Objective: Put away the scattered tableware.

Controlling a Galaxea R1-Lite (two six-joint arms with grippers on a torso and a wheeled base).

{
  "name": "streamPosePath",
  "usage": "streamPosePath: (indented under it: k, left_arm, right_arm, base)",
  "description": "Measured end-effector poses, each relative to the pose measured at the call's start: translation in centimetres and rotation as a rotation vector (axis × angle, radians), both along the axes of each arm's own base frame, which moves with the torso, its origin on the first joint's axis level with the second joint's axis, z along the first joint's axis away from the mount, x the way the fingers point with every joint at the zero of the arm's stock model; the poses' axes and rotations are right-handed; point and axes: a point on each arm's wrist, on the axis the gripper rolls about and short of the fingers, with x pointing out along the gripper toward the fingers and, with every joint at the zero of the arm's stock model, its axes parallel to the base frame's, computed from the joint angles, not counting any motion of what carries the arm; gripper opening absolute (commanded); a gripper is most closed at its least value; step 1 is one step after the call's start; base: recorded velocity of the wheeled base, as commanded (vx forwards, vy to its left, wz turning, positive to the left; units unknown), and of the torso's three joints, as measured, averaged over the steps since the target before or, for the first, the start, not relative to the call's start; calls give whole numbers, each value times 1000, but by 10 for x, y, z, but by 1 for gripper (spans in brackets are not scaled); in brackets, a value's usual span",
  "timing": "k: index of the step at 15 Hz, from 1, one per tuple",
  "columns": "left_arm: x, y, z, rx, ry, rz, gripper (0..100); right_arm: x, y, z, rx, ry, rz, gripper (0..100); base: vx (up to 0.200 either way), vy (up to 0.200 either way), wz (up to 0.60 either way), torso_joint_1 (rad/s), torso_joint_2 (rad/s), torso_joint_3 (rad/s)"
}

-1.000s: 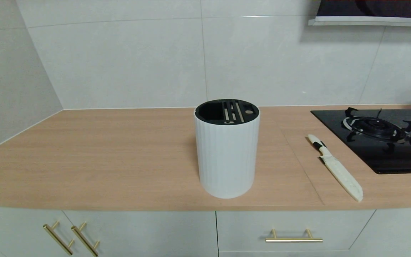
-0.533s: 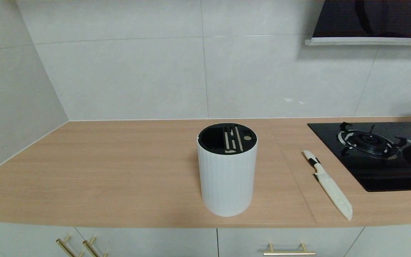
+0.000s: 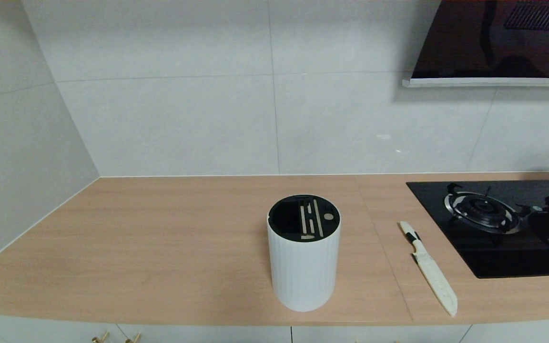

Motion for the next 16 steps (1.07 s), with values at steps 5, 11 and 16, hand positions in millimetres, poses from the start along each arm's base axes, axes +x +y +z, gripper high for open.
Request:
streamPosePath:
  k: [5,11,16]
  left_arm:
    - [0,0,0,0,1,-1,100]
    - [0,0,0,0,0,0,100]
    - [0,0,0,0,0,0,100]
  right_arm:
    - [0,0,0,0,0,0,100]
    - [0,0,0,-2,0,2,100]
    - [0,0,0,-11,0,7,100]
  base:
    - [0,0,0,88,-177,-90]
    - [0,0,0,0,0,0]
    - [0,0,0,0,0,0]
